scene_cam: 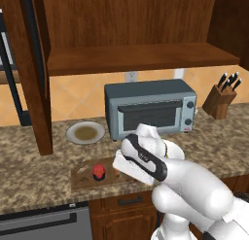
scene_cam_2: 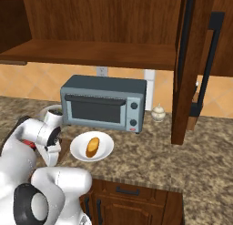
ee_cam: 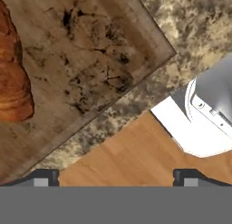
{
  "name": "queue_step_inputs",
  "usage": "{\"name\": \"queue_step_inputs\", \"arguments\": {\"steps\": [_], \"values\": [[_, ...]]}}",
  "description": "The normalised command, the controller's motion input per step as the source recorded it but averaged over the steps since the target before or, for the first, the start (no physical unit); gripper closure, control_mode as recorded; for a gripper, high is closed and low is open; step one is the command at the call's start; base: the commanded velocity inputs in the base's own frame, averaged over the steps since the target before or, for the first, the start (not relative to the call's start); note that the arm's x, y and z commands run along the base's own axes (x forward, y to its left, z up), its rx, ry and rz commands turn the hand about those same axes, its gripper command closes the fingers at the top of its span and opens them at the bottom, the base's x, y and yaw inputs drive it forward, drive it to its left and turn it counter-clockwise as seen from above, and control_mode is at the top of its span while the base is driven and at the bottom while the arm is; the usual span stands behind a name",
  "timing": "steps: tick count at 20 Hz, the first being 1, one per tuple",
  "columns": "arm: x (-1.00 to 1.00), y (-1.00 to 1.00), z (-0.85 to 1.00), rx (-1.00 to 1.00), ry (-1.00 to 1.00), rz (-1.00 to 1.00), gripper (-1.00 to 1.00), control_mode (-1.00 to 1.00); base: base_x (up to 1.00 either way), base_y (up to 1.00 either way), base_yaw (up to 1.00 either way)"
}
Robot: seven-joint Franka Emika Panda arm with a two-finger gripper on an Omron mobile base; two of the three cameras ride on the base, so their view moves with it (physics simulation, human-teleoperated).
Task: From the different types of pastries on the counter, select a croissant and place it on the cutting board. Then retrieve a jar of jam from the cabinet and place it alongside the croissant on the cutting board.
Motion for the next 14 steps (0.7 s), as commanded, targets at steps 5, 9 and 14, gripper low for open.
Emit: {"name": "queue_step_inputs", "arguments": {"steps": [5, 9, 14], "values": [[-1.0, 0.0, -0.34, 0.0, -0.31, 0.0, -1.0, -1.0, 0.0, 0.0, 0.0], [-0.42, 0.0, -0.03, 0.0, -0.08, 0.0, -1.0, -1.0, 0.0, 0.0, 0.0], [0.0, 0.0, 0.0, 0.0, 0.0, 0.0, -1.0, -1.0, 0.0, 0.0, 0.0]]}}
